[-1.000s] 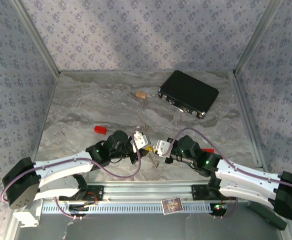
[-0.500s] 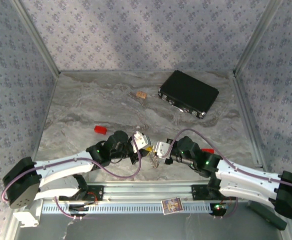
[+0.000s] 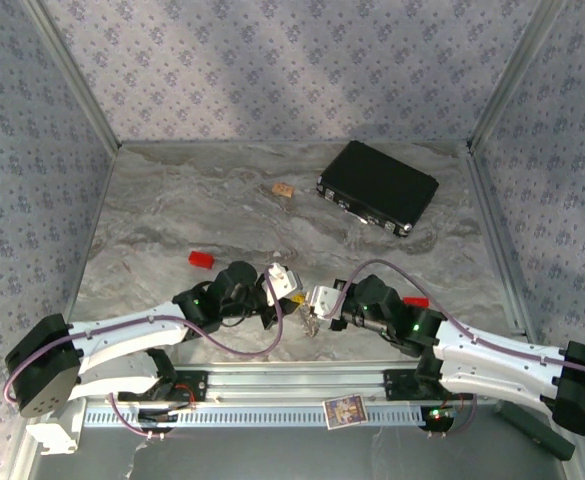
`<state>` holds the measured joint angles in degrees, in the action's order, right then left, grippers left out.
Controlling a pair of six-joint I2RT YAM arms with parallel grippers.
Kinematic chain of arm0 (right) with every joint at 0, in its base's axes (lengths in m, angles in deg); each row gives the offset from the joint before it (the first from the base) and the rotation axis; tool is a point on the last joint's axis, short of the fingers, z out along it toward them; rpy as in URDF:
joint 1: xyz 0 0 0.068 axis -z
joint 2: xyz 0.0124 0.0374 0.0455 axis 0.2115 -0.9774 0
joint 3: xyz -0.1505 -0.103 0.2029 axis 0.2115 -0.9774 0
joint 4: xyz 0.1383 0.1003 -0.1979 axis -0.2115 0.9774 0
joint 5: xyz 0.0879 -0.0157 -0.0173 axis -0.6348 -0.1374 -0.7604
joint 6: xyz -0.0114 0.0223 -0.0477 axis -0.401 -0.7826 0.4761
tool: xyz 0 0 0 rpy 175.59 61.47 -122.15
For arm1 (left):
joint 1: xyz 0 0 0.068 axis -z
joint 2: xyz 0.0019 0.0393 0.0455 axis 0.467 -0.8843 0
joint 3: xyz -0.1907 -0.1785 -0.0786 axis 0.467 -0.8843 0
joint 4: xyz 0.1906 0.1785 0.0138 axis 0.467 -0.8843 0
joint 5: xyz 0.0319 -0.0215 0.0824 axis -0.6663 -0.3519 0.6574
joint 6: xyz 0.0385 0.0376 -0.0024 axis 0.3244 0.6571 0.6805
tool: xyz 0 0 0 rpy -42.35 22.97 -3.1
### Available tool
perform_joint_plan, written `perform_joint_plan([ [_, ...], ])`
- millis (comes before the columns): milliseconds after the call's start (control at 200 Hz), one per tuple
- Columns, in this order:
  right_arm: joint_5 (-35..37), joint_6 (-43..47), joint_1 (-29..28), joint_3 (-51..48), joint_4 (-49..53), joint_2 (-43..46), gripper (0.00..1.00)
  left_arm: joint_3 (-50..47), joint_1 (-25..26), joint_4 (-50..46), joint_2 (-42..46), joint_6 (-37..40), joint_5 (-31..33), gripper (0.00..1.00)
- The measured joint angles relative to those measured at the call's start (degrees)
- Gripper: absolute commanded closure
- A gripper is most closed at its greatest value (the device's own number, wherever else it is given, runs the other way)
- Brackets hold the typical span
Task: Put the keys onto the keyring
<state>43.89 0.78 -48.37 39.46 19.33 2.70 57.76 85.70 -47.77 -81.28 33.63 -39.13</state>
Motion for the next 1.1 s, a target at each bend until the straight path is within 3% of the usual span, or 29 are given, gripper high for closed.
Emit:
perform_joint_plan([
  [735,2.86,2.19,-2.45,0.28,0.87,-1.99,1.00,-0.17,-0.50,0.04,0.24,-0.66,-0.87,1.00],
  [865,4.76,2.56,-3.58,0.33,1.42,-2.01,0.69,-0.46,-0.55,0.28,0.61,-0.61,-1.09,1.00],
  [1099,2.86,-0.72,-2.80,0.33,6.01,3.74,0.60,-2.27,-1.20,3.04,1.20,2.05,-0.87,1.00],
])
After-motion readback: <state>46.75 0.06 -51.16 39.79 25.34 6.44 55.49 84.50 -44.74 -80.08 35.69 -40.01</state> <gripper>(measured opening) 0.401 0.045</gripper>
